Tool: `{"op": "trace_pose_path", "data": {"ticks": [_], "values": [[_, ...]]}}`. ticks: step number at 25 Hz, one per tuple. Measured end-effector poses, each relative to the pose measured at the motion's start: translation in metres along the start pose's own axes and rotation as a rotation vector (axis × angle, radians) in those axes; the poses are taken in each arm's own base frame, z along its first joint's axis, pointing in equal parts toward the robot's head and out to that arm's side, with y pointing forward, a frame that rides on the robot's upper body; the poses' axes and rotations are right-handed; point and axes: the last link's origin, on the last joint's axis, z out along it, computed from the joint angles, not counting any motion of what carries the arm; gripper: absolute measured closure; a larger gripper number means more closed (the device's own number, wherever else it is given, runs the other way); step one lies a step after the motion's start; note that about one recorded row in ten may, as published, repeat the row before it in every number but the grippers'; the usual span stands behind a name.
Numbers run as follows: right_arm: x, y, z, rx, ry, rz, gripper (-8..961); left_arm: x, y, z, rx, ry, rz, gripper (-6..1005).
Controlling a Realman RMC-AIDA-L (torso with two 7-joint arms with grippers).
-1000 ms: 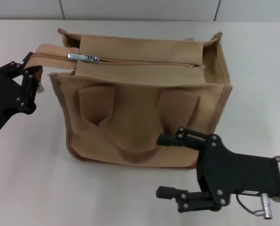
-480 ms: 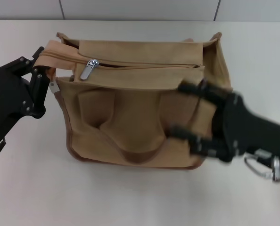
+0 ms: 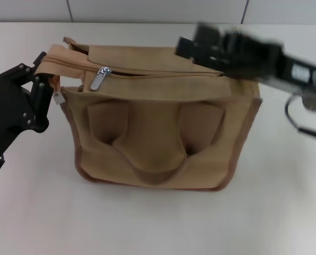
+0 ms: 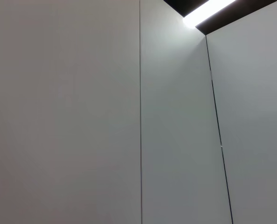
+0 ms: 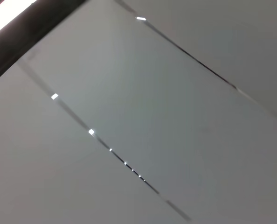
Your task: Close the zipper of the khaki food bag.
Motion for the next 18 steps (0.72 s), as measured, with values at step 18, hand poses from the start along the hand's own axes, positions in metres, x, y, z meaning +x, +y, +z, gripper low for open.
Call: {"op": "trace_pose_path", "data": {"ticks": [18], "values": [[-0.011, -0.029, 0.052, 0.131, 0.024, 0.684, 119, 0.000, -0.002, 0.016, -0.026, 0.028, -0.003, 965]]}}
